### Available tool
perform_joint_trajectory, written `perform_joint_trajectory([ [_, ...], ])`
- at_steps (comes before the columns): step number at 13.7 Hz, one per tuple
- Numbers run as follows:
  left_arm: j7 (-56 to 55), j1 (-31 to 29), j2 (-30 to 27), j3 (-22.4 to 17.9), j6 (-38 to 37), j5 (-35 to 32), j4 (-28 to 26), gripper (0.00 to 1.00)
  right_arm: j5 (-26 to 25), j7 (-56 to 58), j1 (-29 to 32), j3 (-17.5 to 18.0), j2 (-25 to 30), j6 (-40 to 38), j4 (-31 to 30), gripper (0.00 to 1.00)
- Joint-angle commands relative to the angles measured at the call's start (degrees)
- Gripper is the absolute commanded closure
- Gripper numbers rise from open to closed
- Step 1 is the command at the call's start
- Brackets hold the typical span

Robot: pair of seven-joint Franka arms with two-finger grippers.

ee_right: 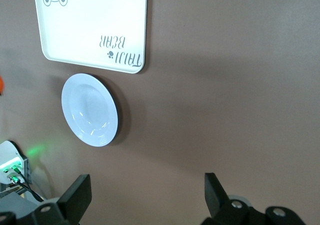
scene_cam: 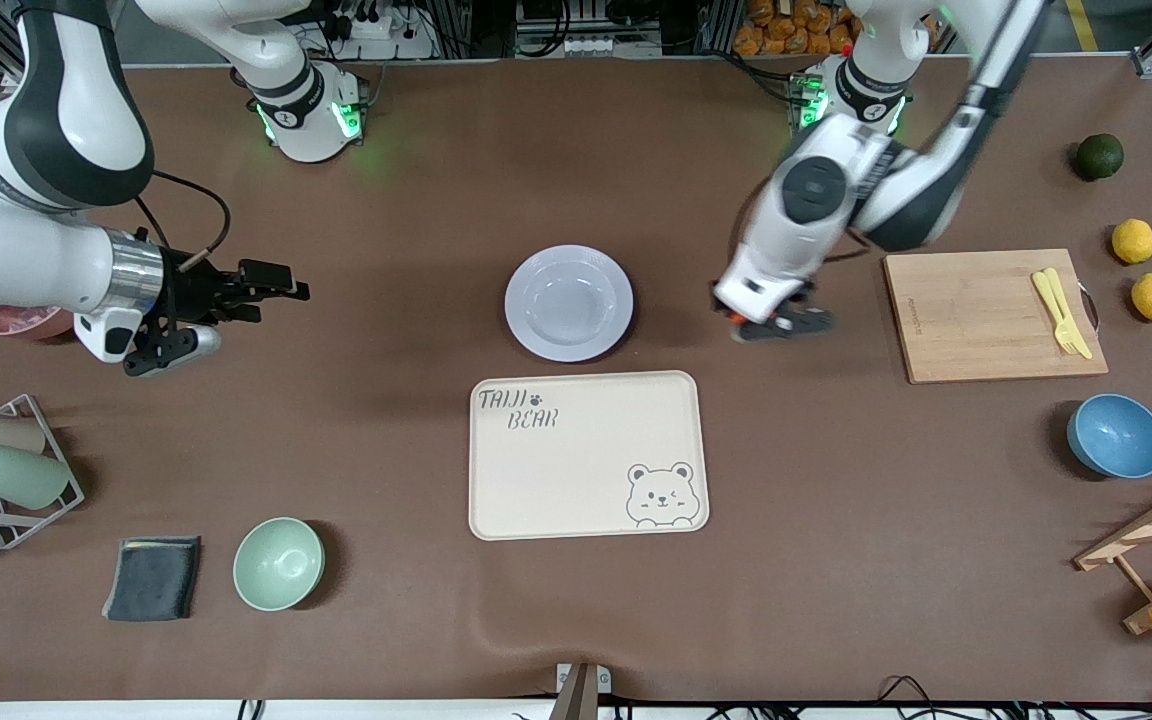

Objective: Place orange and plate with both arms
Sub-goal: 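Carry the orange with the left gripper over the white plate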

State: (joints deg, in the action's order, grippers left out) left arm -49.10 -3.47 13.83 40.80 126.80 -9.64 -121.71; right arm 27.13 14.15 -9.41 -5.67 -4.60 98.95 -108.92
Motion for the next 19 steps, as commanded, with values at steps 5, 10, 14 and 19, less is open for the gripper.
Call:
perform_joint_trajectory([
  [5,-22.59,16.81,19.81,-0.81,-1.12,-7.39,16.74,0.99,0.82,-0.17,-0.78,-0.13,-0.41,3.0,0.29,0.0],
  [10,-29.38,30.51,28.97,-8.79,-1.12,-8.46,28.1,0.99,0.82,-0.17,-0.79,-0.13,-1.45,3.45,0.46,0.0],
  [14,-28.69,34.49,31.61,-12.59,-1.03,-8.2,29.24,0.46,4.5,-0.09,-2.98,-0.04,-5.93,4.41,-0.67,0.0],
  [19,-28.68,32.48,27.23,-12.59,-5.49,-8.02,30.65,0.0,8.53,-0.09,-10.44,-0.04,-5.85,13.7,-9.45,0.0],
])
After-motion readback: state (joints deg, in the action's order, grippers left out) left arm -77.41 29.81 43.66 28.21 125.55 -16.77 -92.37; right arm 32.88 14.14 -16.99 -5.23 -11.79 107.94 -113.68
